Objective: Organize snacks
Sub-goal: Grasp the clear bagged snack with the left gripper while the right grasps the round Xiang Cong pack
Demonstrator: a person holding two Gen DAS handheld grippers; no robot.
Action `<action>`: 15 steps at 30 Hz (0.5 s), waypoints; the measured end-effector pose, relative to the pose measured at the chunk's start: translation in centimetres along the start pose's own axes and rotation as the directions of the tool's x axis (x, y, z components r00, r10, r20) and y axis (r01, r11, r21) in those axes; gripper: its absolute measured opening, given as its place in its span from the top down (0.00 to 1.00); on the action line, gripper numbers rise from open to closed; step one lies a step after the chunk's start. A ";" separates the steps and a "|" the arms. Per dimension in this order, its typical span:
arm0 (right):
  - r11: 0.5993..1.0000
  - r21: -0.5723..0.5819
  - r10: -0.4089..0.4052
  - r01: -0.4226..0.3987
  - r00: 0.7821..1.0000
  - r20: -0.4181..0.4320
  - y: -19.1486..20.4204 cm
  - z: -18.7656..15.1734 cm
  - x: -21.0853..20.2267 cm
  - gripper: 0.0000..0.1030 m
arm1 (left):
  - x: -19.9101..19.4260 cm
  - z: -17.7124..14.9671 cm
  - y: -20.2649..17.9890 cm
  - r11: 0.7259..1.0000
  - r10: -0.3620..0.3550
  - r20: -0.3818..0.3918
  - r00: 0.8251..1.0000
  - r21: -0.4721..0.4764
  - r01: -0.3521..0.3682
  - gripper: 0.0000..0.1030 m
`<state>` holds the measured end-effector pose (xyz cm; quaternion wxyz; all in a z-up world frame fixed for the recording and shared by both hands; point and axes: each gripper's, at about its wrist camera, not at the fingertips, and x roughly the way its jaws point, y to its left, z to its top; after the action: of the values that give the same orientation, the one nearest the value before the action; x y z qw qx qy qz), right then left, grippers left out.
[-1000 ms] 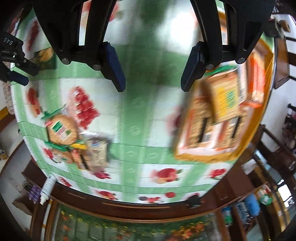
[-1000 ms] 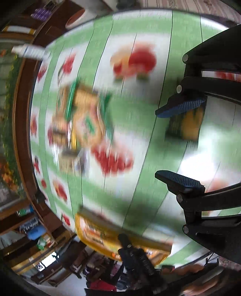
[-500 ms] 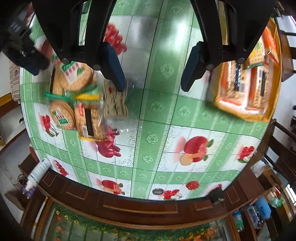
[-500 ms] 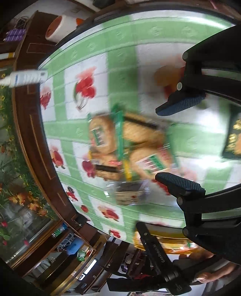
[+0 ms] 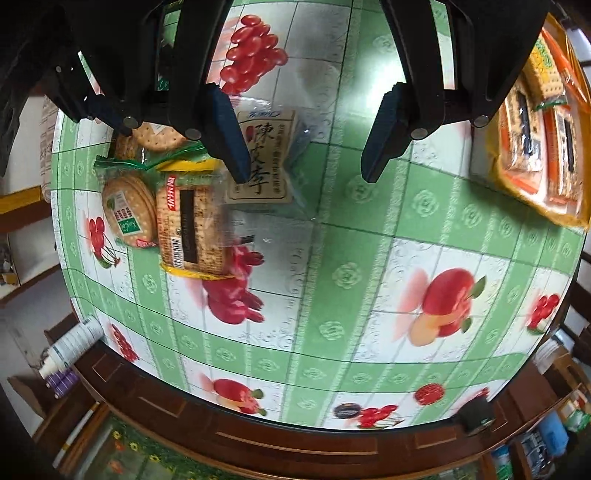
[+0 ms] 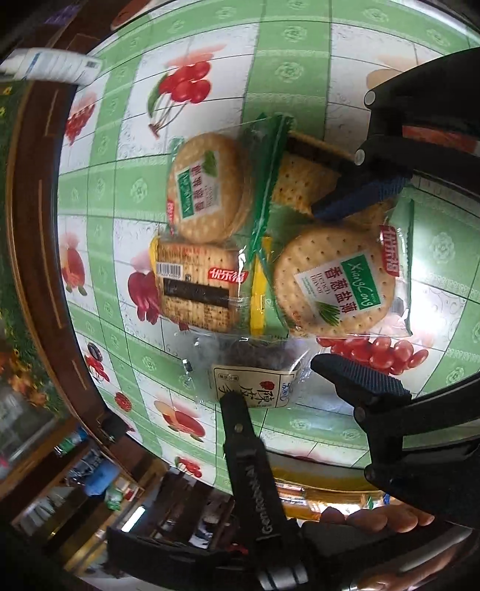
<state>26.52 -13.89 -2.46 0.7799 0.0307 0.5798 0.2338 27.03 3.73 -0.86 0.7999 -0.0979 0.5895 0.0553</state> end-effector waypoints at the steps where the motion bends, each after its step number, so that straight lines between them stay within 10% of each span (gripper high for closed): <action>1: 0.999 -0.041 -0.021 0.020 1.000 -0.010 0.7 0.0 0.2 0.20 | 0.1 0.1 -0.2 1.000 0.001 0.004 1.000 0.009 -0.001 0.41; 11: 0.941 -0.279 -0.210 0.194 0.977 -0.027 4.4 -0.8 3.1 0.11 | 3.0 0.3 -1.4 0.997 -0.065 -0.071 0.995 0.026 0.067 0.33; 15: 0.916 -0.311 -0.265 0.251 0.964 -0.002 4.8 -1.3 3.5 0.23 | 3.5 -0.2 -1.2 0.997 -0.075 -0.083 0.994 0.003 0.075 0.34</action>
<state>24.51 -8.48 -4.46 0.7861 -0.1733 0.5522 0.2171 28.15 2.39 -4.17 0.7767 -0.1197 0.6180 0.0195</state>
